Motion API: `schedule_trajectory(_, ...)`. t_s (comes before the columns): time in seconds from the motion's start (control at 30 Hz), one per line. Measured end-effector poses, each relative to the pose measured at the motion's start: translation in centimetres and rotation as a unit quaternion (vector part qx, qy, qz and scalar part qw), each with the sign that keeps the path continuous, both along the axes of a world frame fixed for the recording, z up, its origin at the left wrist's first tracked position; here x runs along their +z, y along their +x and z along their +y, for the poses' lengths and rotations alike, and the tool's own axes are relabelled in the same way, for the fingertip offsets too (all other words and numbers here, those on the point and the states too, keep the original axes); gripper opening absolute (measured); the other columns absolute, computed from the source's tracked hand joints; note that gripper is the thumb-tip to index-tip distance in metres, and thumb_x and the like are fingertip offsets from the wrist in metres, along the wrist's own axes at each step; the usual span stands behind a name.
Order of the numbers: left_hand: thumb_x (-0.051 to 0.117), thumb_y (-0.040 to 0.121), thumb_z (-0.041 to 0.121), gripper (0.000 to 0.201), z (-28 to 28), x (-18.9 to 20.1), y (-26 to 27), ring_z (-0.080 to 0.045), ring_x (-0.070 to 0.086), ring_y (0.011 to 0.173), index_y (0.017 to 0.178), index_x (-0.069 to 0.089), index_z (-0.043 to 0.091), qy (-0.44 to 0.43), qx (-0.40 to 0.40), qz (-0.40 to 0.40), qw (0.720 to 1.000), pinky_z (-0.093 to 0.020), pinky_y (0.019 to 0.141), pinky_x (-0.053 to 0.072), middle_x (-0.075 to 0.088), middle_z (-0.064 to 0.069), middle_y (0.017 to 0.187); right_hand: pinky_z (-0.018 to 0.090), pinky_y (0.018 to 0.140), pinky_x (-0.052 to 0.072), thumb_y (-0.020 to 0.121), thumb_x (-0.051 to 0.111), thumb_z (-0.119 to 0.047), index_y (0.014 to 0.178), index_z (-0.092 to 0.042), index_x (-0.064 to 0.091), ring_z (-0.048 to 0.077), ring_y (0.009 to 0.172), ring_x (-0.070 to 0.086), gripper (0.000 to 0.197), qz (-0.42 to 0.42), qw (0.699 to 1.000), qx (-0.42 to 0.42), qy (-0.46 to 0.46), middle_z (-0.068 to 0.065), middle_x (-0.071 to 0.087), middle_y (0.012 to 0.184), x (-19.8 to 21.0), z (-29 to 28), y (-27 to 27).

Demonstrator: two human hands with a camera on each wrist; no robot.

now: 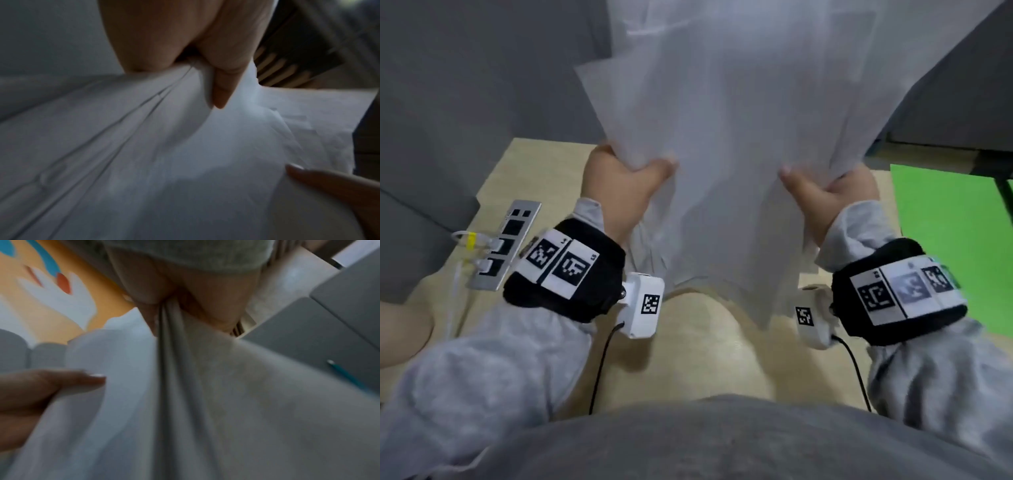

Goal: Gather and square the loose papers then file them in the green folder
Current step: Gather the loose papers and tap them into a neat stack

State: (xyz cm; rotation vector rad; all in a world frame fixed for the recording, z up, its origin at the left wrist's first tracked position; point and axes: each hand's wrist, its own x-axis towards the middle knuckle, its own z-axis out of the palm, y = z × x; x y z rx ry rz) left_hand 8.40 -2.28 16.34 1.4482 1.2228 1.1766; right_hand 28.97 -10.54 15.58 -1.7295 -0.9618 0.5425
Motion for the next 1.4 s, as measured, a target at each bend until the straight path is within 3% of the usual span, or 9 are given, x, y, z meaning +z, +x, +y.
schedule_trajectory(0.17, 0.076, 0.072, 0.011, 0.028, -1.1, 1.6, -0.2, 0.009, 0.065, 0.074, 0.096, 0.063, 0.017, 0.076, 0.017, -0.048, 0.996, -0.010, 0.069, 0.048, 0.068, 0.021, 0.081, 0.029, 0.082, 0.054, 0.075, 0.066, -0.032, 0.116, -0.013, 0.059, 0.013, 0.097, 0.067, 0.046, 0.056, 0.985, 0.002, 0.164, 0.001, 0.070, 0.103, 2.8, -1.5, -1.5)
schedule_trajectory(0.33, 0.079, 0.056, 0.026, 0.076, -0.9, -2.8, -1.7, -0.014, 0.067, 0.101, 0.123, 0.048, 0.008, -0.013, -0.088, 0.016, 0.996, -0.029, 0.088, 0.054, 0.068, -0.006, 0.112, -0.003, 0.066, 0.042, 0.083, 0.067, -0.019, 0.122, -0.014, 0.055, -0.018, 0.087, 0.061, 0.042, 0.102, 0.990, 0.044, 0.089, -0.012, 0.067, 0.109, -0.4, -2.0, -1.1)
schedule_trajectory(0.47, 0.076, 0.069, 0.018, 0.044, -1.7, -4.6, -0.9, -0.012, 0.066, 0.095, 0.109, 0.059, 0.014, -0.021, -0.071, 0.096, 0.993, -0.010, 0.073, 0.051, 0.067, 0.009, 0.096, -0.002, 0.061, 0.041, 0.083, 0.067, -0.022, 0.107, -0.014, 0.064, -0.002, 0.075, 0.064, 0.026, 0.077, 0.997, 0.007, 0.027, -0.007, 0.066, 0.086, -1.2, -1.4, -1.8)
schedule_trajectory(0.67, 0.079, 0.066, 0.023, 0.043, -1.0, -1.3, -2.4, 0.015, 0.061, 0.085, 0.103, 0.058, 0.020, 0.124, -0.016, 0.030, 0.992, -0.009, 0.075, 0.048, 0.064, 0.010, 0.095, -0.002, 0.063, 0.039, 0.079, 0.071, -0.025, 0.080, -0.029, 0.060, -0.021, 0.065, 0.057, 0.012, 0.114, 0.982, -0.031, 0.147, -0.026, 0.063, 0.074, 1.1, -2.6, -1.1)
schedule_trajectory(0.87, 0.076, 0.067, 0.011, 0.059, -0.9, -3.0, -2.2, 0.006, 0.059, 0.094, 0.118, 0.050, 0.022, 0.061, -0.187, 0.069, 0.978, -0.020, 0.083, 0.049, 0.059, 0.008, 0.109, 0.007, 0.068, 0.046, 0.076, 0.073, -0.023, 0.114, -0.019, 0.058, -0.004, 0.079, 0.063, 0.041, 0.098, 0.992, 0.017, 0.080, -0.012, 0.066, 0.091, -0.5, -1.7, -1.3)
schedule_trajectory(1.07, 0.075, 0.071, 0.025, 0.014, -1.0, -1.5, -1.8, 0.010, 0.063, 0.066, 0.074, 0.062, 0.031, 0.100, 0.000, 0.026, 0.995, -0.015, 0.061, 0.052, 0.066, 0.020, 0.069, 0.020, 0.076, 0.049, 0.080, 0.069, -0.027, 0.107, -0.013, 0.060, -0.001, 0.085, 0.064, 0.031, 0.067, 0.985, -0.001, 0.157, -0.002, 0.066, 0.094, 0.6, -1.4, -1.6)
schedule_trajectory(1.13, 0.077, 0.068, 0.024, 0.027, -0.6, -0.8, -2.7, 0.006, 0.064, 0.078, 0.090, 0.061, 0.028, 0.131, -0.043, 0.002, 0.990, -0.018, 0.068, 0.053, 0.068, 0.020, 0.080, 0.025, 0.087, 0.050, 0.075, 0.068, -0.029, 0.122, -0.006, 0.051, 0.012, 0.104, 0.061, 0.054, 0.080, 0.967, 0.036, 0.240, 0.009, 0.060, 0.115, 0.6, -1.7, -0.7)
schedule_trajectory(1.27, 0.080, 0.052, 0.033, 0.073, -0.5, -3.1, -3.4, 0.000, 0.065, 0.093, 0.117, 0.055, 0.008, 0.018, -0.104, 0.011, 0.994, -0.018, 0.075, 0.053, 0.066, 0.005, 0.103, 0.015, 0.078, 0.049, 0.073, 0.069, -0.022, 0.132, -0.007, 0.037, -0.005, 0.095, 0.062, 0.068, 0.118, 0.979, 0.088, 0.139, -0.008, 0.059, 0.109, -1.4, -1.4, -0.2)
schedule_trajectory(1.4, 0.080, 0.069, 0.026, 0.027, -1.3, -3.7, -2.4, -0.004, 0.069, 0.080, 0.090, 0.066, 0.016, 0.015, -0.049, 0.093, 0.994, -0.015, 0.065, 0.051, 0.069, 0.008, 0.083, 0.031, 0.080, 0.053, 0.080, 0.070, -0.018, 0.110, -0.024, 0.056, 0.017, 0.095, 0.065, 0.034, 0.035, 0.998, 0.057, 0.022, -0.003, 0.065, 0.097, -2.7, -1.1, -1.2)
